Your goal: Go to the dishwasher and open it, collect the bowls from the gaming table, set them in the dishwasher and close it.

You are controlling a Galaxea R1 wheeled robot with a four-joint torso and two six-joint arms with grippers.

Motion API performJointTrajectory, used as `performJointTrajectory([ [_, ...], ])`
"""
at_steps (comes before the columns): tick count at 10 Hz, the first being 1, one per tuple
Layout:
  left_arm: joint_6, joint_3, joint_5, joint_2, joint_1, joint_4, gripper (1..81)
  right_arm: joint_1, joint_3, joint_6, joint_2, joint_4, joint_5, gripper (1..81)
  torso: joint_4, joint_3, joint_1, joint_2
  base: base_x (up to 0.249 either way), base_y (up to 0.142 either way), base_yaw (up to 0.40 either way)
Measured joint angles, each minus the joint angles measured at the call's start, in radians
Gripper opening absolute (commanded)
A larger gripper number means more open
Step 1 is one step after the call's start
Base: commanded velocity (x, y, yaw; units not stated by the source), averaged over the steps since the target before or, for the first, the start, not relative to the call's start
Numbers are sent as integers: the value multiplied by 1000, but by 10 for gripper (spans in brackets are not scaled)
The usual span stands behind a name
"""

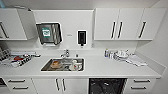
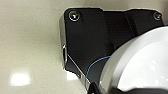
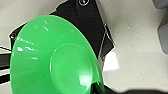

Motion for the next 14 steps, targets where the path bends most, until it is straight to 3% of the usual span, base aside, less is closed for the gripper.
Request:
performJointTrajectory([
  [2, 0, 0, -3, 0, -1, 0, 10, 3, 0, 0, 0, 0, 0, 10, 0, 0, 0, 0, 0, 0, -99],
  [8, 1, 1, 12, -3, 12, 0, 10, 9, -1, 0, 0, 0, 11, 10, 0, 0, 0, 0, 0, 0, -330],
  [11, 0, -4, -15, -9, -20, -1, 10, -13, -1, -4, 5, -2, -8, 10, 0, 0, -1, 0, 52, -56, 0],
  [14, 0, -1, 3, -4, 16, -2, 10, 5, -1, -3, 0, -2, 4, 10, 0, 0, -2, 0, 84, 0, 0],
])
